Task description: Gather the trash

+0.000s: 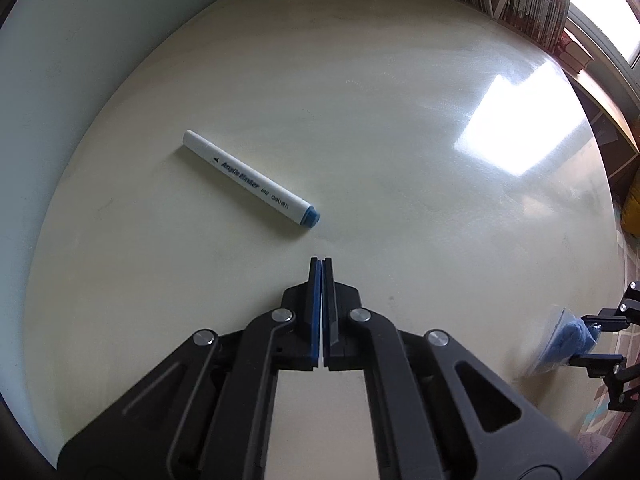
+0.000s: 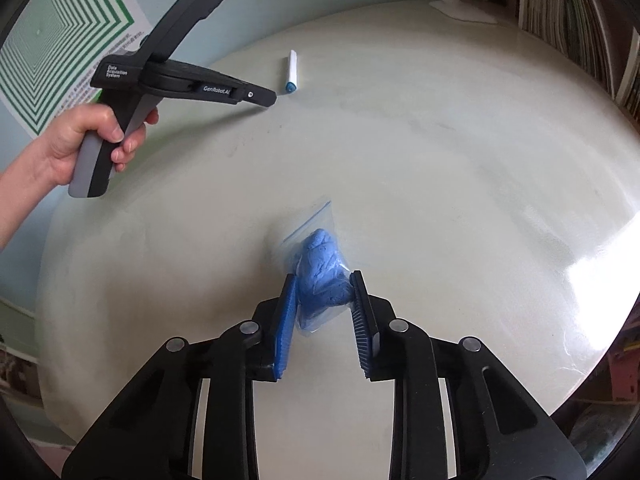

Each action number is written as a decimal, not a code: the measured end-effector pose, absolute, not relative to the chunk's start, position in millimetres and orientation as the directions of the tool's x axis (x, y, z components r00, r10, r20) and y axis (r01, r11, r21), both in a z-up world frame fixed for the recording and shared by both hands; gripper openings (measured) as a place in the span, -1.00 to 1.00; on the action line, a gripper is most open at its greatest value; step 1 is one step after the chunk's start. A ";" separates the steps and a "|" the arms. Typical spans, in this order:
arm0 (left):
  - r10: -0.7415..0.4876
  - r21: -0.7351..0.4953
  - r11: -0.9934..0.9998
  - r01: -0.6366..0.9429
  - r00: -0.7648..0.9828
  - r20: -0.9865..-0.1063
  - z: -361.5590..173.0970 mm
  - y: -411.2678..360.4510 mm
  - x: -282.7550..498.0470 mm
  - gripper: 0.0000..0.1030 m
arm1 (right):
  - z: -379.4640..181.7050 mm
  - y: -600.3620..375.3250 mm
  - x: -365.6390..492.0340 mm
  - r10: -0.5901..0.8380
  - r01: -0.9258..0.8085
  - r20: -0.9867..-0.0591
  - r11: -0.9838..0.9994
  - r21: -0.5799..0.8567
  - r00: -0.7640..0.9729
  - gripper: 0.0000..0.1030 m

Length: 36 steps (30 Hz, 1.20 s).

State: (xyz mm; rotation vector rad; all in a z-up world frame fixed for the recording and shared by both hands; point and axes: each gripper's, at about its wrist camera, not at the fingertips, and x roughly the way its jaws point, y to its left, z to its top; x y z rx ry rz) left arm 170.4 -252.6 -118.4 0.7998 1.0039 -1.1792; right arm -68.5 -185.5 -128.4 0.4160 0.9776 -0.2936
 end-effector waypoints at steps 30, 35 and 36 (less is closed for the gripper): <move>-0.347 0.083 0.146 0.986 0.130 -0.929 -88.6 -214.8 168.5 0.17 | -112.4 -222.7 -104.1 -0.081 0.473 -0.833 0.851 0.228 0.547 0.13; -0.354 0.216 -0.018 0.976 0.195 -0.914 -97.6 -224.9 171.8 0.47 | -119.1 -221.3 -95.4 -0.076 0.456 -0.841 0.864 0.211 0.535 0.41; -0.352 0.241 -0.053 0.969 0.208 -0.913 -100.4 -227.8 173.8 0.47 | -121.4 -221.7 -93.0 -0.069 0.453 -0.845 0.866 0.213 0.530 0.41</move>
